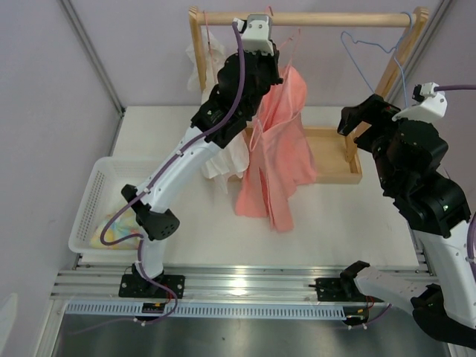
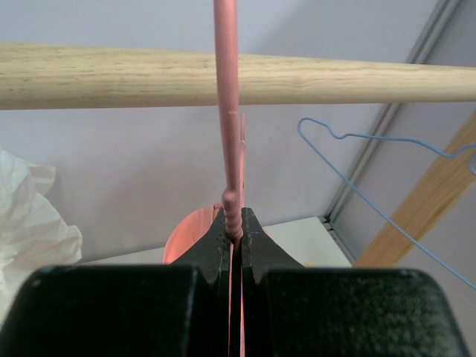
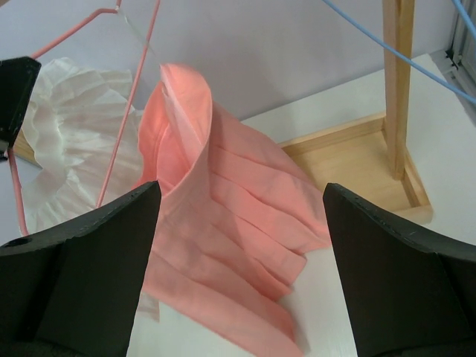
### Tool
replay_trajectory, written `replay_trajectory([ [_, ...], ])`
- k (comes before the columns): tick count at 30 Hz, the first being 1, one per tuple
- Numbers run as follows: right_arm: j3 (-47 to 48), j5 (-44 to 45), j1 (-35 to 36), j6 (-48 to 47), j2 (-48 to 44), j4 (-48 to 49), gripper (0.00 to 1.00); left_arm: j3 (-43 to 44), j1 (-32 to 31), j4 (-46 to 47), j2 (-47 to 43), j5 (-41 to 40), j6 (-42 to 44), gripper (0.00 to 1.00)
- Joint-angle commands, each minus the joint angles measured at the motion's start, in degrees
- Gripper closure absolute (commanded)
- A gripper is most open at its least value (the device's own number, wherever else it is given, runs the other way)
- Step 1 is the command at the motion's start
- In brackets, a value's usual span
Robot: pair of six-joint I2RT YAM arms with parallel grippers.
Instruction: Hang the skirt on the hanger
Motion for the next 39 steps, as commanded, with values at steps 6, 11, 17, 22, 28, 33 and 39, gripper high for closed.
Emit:
replay_trajectory([
  [6, -2.9, -0.5, -0.2, 0.8, -1.7, 1.3, 0.04, 4.6, 7.3, 11.8, 0.0, 6.2, -1.1, 1.0],
  [11, -4.6, -0.6, -0.3, 0.7, -2.4, 2.2, 0.04, 5.4, 9.9, 12.3, 1.7, 10.8, -3.7, 1.0],
  [17, -6.0, -0.9, -0.3, 0.4, -3.3, 2.9, 0.04, 5.2, 10.6, 9.6, 3.8, 11.9, -6.0, 1.0],
  [22, -6.9, -1.6, -0.3, 0.7, -3.8, 3.1, 0.04, 0.8, 10.5, 8.4, 3.2, 12.0, -8.0, 1.0],
  [28, -9.0, -2.0, -0.3, 1.1, -5.0, 3.5, 0.04, -4.3, 10.2, 6.8, -0.1, 16.1, -9.3, 1.0],
  [33, -9.9, -2.3, -0.4, 1.4, -5.3, 3.4, 0.04, -8.4, 9.9, 4.7, -3.3, 17.4, -8.8, 0.83],
  [39, -10.7, -2.4, -0.5, 0.8, -5.6, 3.3, 0.03, -18.1, 8.9, 8.8, -10.9, 18.0, -6.3, 0.49],
])
